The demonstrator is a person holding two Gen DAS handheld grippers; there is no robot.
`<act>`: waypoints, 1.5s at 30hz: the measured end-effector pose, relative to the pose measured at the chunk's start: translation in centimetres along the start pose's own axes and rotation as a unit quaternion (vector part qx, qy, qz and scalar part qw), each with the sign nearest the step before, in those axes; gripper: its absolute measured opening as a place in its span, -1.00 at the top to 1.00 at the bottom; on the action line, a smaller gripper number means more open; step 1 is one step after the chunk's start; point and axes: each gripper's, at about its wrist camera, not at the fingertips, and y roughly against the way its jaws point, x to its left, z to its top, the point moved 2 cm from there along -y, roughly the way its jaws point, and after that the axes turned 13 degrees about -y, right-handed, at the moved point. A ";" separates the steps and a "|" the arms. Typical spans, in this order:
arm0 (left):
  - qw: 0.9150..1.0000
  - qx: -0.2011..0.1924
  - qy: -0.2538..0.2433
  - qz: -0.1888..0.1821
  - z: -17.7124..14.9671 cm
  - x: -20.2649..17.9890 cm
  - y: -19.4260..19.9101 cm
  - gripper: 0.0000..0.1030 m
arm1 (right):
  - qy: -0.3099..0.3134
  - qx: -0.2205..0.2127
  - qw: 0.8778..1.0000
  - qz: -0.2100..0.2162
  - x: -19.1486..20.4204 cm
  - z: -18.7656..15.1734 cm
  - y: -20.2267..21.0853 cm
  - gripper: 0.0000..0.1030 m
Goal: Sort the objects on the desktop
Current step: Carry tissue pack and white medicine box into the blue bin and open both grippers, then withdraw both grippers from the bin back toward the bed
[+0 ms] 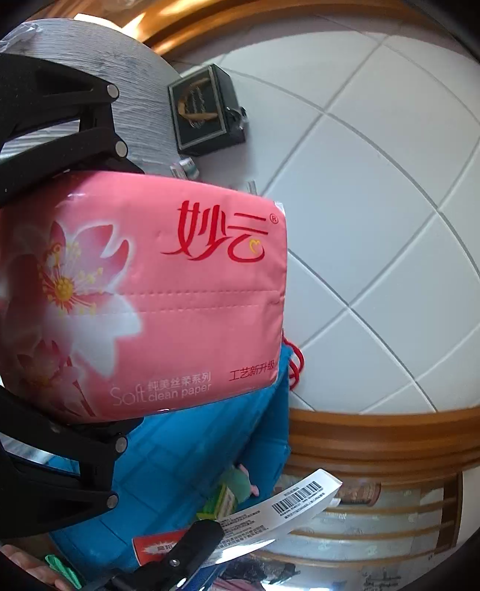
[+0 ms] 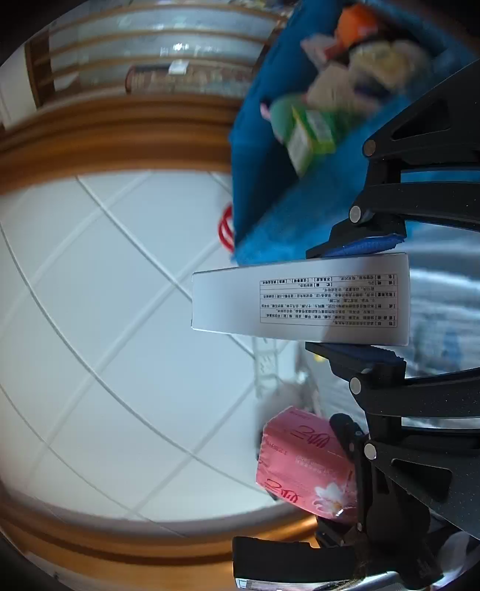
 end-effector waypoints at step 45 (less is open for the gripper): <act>0.983 -0.014 -0.089 -0.159 10.2 -25.0 -0.7 -0.86 | -0.059 -0.018 0.984 -0.167 -29.0 6.7 4.2 -1.00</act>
